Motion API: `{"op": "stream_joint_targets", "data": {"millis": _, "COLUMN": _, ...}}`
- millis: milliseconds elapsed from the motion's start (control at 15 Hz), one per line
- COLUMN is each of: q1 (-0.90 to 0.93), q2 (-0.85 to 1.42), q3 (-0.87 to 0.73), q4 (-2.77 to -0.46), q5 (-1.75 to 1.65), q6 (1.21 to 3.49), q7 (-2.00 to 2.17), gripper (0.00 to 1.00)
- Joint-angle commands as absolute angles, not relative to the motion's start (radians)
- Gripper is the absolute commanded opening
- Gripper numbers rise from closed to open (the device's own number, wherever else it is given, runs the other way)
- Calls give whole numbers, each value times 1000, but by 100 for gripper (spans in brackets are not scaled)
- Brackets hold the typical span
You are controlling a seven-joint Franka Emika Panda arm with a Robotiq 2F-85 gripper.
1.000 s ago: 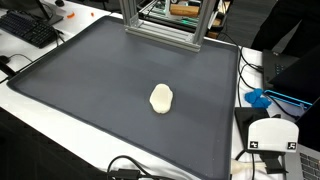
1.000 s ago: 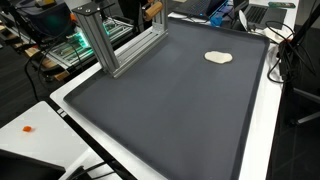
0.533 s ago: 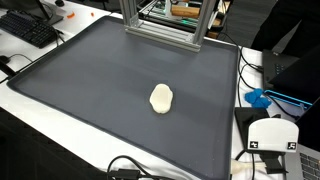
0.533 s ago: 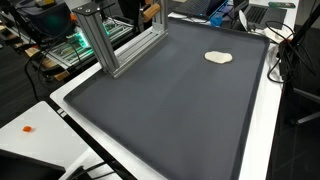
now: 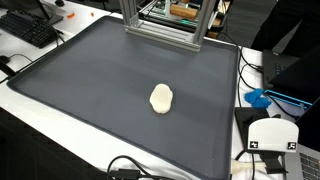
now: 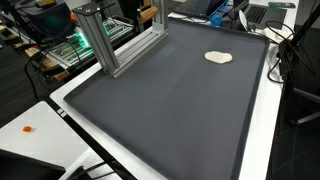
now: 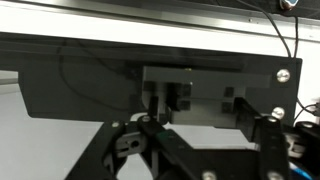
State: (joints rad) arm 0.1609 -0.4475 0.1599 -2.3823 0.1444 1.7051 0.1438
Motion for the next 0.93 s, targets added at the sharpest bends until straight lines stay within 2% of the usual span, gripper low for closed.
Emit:
{"op": "stream_joint_targets", "data": {"millis": 0, "q1": 157, "q2": -486, "q3": 163, "q4": -2401, "q5": 153, "q6": 1725, "q7": 141, "gripper": 100}}
{"op": "stream_joint_targets", "data": {"millis": 333, "q1": 157, "q2": -484, "q3": 165, "q4": -2336, "q5": 131, "q6": 1767, "q7": 113, "gripper": 100}}
{"op": "stream_joint_targets", "data": {"millis": 867, "q1": 168, "q2": -404, "q3": 177, "q4": -2312, "q5": 121, "q6": 2192, "q7": 32, "gripper": 100}}
